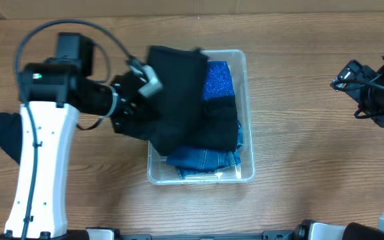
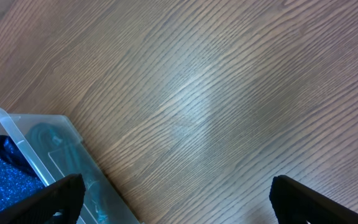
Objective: Pack container
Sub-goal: 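Carry the black cloth into the container with the left gripper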
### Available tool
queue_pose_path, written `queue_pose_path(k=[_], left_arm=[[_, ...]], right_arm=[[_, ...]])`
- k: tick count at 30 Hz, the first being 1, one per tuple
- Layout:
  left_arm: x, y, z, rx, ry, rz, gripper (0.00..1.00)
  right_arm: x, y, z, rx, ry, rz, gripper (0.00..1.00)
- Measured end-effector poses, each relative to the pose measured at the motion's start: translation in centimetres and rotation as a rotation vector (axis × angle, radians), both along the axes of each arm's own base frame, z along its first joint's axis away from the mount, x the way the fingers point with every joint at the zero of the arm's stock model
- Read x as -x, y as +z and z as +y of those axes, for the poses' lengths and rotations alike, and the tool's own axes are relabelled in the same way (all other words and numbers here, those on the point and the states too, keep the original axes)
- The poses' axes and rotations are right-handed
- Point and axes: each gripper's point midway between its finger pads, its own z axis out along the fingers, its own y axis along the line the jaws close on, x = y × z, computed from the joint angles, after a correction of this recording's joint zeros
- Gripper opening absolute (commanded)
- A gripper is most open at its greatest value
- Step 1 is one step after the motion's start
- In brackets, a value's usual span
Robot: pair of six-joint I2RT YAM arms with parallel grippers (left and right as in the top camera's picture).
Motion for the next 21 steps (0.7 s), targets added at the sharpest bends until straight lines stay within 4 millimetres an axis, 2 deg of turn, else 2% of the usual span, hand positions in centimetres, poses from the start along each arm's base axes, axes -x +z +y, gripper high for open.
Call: queue_pose_path(k=[4,8,13,16,21], left_arm=[[1.1,-0.8,-3.5,-0.019,-0.205,-0.077,0.04],[2.1,-3.9,-6.2,-0.12,-0.362,-0.056,0.04],[1.8,-7.8,-6.5,-0.262,-0.414,0.011,0.04],[1.4,-9.8,-5.7,-0.332,-0.413,0.069,0.04],[0.8,-11.2,-4.7,-0.413,-0.388,0.101,0.04]], right_arm=[[0.0,0.0,0.0,0.0,0.0,0.001,1.0],[0.1,0.0,0.0,-0.001,0.001,0.003,1.0],[0.1,0.0,0.0,-0.001,0.0,0.003,1.0],[0.2,-0.1,0.0,-0.001,-0.001,0.007,1.0],[0.2,-0.1,0.0,-0.002,0.0,0.009,1.0]])
